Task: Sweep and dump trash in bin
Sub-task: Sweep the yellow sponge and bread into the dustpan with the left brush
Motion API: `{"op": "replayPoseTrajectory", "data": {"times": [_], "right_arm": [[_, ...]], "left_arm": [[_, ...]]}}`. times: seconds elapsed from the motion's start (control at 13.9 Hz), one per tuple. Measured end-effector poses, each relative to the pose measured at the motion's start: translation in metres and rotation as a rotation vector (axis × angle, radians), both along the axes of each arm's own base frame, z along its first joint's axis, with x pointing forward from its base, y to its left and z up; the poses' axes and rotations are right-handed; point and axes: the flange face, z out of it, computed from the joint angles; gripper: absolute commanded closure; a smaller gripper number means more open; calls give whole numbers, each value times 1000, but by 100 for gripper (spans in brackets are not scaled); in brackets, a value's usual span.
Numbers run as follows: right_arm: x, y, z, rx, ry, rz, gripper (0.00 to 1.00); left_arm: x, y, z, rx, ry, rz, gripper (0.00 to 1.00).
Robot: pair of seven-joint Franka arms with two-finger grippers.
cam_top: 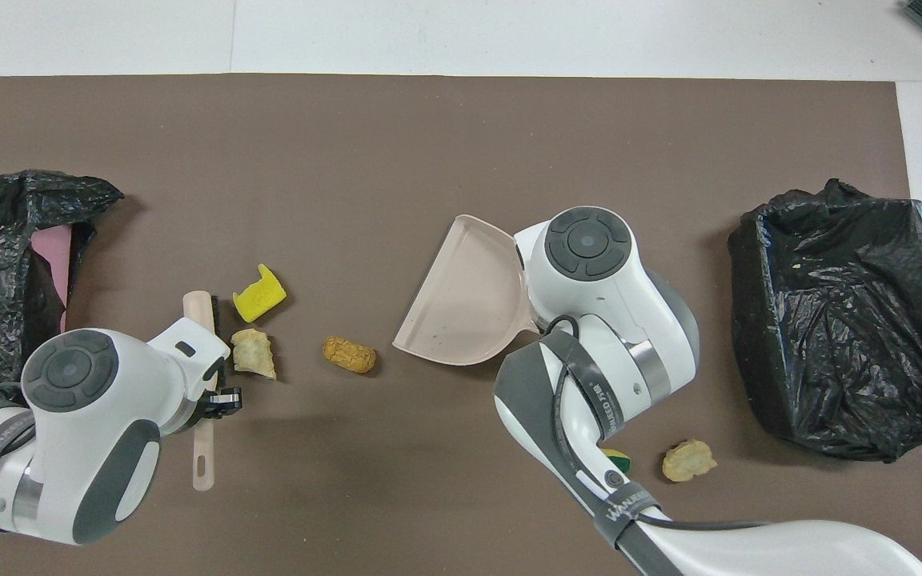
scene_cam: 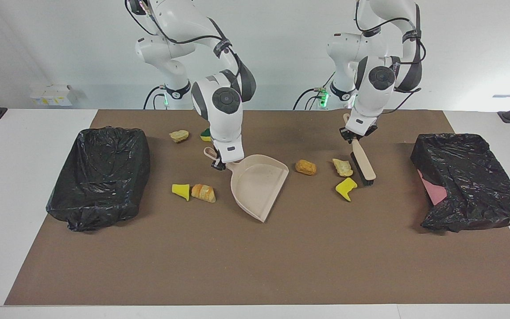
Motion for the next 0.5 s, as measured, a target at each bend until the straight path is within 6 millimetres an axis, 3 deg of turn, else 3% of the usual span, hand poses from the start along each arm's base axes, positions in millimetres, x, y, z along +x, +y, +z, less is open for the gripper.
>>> {"op": "replayPoseTrajectory", "data": {"times": [0.29,0.5], "right_arm": [[-24,1,-8,-6,42,124,100],[-29,-5,-10,3,35,171,100]], "left_arm": [[11,-18,-8,-113,16,-23,100],[12,-34,-13,-148,9,-39,100]]}}
